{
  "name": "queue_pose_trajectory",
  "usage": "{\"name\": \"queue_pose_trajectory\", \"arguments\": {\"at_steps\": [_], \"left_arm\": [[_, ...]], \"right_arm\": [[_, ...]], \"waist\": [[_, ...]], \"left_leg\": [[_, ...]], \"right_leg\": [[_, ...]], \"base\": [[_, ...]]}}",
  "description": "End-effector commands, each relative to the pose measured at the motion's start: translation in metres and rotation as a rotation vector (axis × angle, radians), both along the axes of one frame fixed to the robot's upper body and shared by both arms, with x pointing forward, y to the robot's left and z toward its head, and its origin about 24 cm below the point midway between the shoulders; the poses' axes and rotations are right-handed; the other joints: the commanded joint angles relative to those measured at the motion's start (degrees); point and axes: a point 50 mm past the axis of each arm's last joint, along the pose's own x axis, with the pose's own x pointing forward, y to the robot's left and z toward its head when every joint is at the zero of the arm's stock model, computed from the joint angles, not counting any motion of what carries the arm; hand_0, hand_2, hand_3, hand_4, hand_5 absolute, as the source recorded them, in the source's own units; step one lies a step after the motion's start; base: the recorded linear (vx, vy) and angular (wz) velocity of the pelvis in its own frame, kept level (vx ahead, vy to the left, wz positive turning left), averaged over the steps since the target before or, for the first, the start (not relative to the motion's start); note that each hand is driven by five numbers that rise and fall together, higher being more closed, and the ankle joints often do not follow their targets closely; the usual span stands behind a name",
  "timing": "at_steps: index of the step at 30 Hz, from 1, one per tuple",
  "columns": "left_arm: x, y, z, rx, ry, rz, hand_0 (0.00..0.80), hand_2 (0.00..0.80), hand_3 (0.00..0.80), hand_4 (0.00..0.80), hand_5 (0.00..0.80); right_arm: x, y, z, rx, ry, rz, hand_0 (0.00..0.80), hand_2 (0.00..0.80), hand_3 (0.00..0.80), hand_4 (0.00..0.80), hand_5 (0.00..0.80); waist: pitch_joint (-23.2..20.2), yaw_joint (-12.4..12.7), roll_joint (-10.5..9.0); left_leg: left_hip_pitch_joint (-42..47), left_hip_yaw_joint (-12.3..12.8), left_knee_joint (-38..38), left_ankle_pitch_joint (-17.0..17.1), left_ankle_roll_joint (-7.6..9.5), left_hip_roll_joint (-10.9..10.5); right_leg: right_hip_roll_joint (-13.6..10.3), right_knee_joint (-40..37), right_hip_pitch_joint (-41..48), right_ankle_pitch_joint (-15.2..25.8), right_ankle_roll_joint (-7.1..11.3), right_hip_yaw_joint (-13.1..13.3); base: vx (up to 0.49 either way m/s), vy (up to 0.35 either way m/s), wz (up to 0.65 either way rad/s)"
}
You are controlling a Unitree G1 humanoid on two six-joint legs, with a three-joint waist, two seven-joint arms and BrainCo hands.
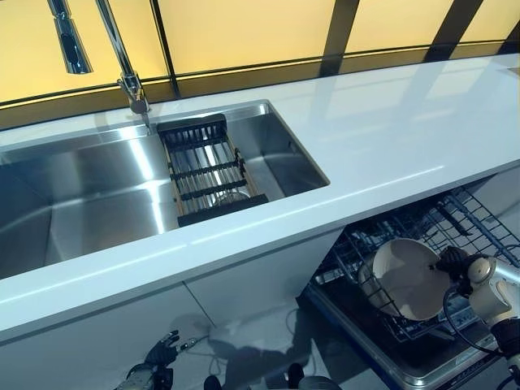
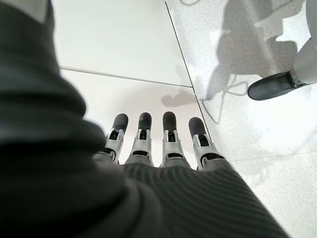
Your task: Take plates into dishwasher
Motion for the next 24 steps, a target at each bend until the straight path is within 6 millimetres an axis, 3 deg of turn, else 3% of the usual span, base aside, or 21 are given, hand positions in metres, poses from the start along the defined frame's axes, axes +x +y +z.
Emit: {"name": "queue_pose_trajectory", "arguments": {"at_steps": [1,17,24], "left_arm": [[0.017,0.014,0.008,0.059,-0.028,-0.005,0.0,0.0,0.0,0.0,0.0],[0.012,0.02,0.007,0.082,-0.006,0.007,0.0,0.0,0.0,0.0,0.0],[0.005,0.026,0.004,0.124,0.061,0.005,0.0,0.0,0.0,0.0,0.0]], "right_arm": [[0.013,0.025,0.001,0.119,-0.056,0.067,0.0,0.0,0.0,0.0,0.0],[0.013,0.012,0.019,0.159,-0.126,-0.009,0.0,0.0,0.0,0.0,0.0],[0.008,-0.012,0.033,0.202,-0.2,-0.152,0.0,0.0,0.0,0.0,0.0]], "waist": [[-0.37,2.1,-2.35],[-0.89,1.84,-3.07],[-1.13,1.66,-3.39]], "left_leg": [[3.86,0.89,0.34,-6.02,1.53,1.63],[4.12,1.3,0.22,-5.97,1.54,1.71],[4.26,1.37,0.23,-6.05,1.44,1.82]], "right_leg": [[-3.57,0.8,-4.6,3.39,5.37,-1.07],[-3.32,0.67,-4.35,3.58,5.46,-0.99],[-3.16,0.64,-3.96,3.39,5.37,-0.95]], "base": [[0.0,0.0,0.0],[0.0,0.0,0.0],[0.0,0.0,0.0]]}}
